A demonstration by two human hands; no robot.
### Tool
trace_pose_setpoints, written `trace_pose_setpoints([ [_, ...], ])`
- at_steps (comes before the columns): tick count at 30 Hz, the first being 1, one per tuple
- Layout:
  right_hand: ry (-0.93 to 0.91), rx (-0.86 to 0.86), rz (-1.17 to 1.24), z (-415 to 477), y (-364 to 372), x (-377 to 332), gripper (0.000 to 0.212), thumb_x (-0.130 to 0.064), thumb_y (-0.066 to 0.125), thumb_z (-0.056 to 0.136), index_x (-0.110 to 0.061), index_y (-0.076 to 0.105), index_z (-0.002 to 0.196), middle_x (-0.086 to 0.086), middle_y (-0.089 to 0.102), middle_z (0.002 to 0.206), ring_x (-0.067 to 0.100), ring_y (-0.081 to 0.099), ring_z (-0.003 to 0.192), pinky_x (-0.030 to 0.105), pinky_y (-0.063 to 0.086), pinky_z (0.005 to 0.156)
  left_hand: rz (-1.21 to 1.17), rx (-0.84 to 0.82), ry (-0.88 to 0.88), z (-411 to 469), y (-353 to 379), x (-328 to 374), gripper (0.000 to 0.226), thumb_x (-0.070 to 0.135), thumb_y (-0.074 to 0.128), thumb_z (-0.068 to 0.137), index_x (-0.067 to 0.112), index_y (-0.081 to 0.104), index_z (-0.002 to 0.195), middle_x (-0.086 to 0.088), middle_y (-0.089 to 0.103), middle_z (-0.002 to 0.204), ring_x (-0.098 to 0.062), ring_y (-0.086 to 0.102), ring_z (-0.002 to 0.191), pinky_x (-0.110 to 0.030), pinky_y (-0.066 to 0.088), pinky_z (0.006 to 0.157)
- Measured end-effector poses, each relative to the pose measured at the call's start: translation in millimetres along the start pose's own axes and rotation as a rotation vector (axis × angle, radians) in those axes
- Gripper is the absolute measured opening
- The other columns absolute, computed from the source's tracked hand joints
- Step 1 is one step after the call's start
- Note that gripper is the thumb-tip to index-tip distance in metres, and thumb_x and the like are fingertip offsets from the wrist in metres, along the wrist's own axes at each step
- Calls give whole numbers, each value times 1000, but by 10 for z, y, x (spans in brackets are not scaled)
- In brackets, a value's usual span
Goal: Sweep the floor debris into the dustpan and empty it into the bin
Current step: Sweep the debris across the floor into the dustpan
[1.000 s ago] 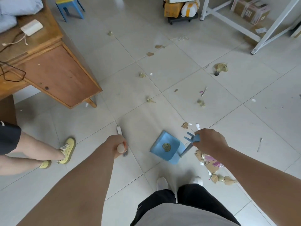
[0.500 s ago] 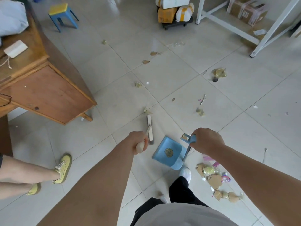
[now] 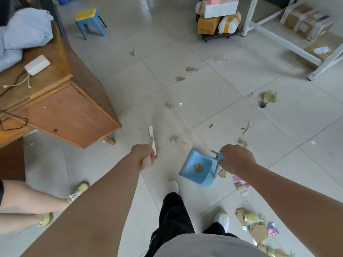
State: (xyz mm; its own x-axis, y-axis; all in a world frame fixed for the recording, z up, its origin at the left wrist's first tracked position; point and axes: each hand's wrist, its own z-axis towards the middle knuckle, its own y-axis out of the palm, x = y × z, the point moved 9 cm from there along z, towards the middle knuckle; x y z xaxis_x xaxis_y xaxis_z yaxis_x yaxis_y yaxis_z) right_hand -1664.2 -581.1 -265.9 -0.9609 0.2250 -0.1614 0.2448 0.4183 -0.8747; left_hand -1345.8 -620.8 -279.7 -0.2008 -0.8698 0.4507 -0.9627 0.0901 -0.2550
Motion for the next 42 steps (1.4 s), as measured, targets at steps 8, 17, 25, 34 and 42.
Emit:
trace_pose_setpoints([
  [8,127,-18,65,513,-70,-416,10,-33,63,82,-23,63,82,-6,63,82,20,62,80,25,42,63,39,89,-7,829,-882,569,20,-9,47,80,-1,56,64,-15,59,56,-22,50,50,-25,40,57],
  [17,275,-79,140,587,5,-303,10,-24,59,76,-27,57,66,-6,63,74,19,63,69,22,37,51,286,-84,27,1018,-230,1053,14,-11,50,79,0,53,71,-12,52,69,-21,49,53,-24,40,53],
  [25,330,-49,191,341,-62,138,14,-30,58,79,-29,71,84,-9,65,80,16,62,74,22,41,53,379,-205,46,735,740,1204,13,-9,48,75,1,56,76,-14,57,73,-21,52,55,-24,39,50],
  [34,398,-33,244,-80,-236,836,15,-24,59,80,-27,70,89,-4,66,83,22,63,81,24,44,59,426,-363,54,198,2193,1024,15,-7,44,85,3,51,77,-10,48,67,-14,44,46,-22,38,46],
  [42,388,-9,208,-59,-382,1139,21,-23,59,82,-25,69,100,-1,67,90,23,64,85,27,47,65,440,-406,12,-39,2462,1209,15,-6,47,89,2,54,78,-11,52,68,-7,43,32,-10,39,35],
])
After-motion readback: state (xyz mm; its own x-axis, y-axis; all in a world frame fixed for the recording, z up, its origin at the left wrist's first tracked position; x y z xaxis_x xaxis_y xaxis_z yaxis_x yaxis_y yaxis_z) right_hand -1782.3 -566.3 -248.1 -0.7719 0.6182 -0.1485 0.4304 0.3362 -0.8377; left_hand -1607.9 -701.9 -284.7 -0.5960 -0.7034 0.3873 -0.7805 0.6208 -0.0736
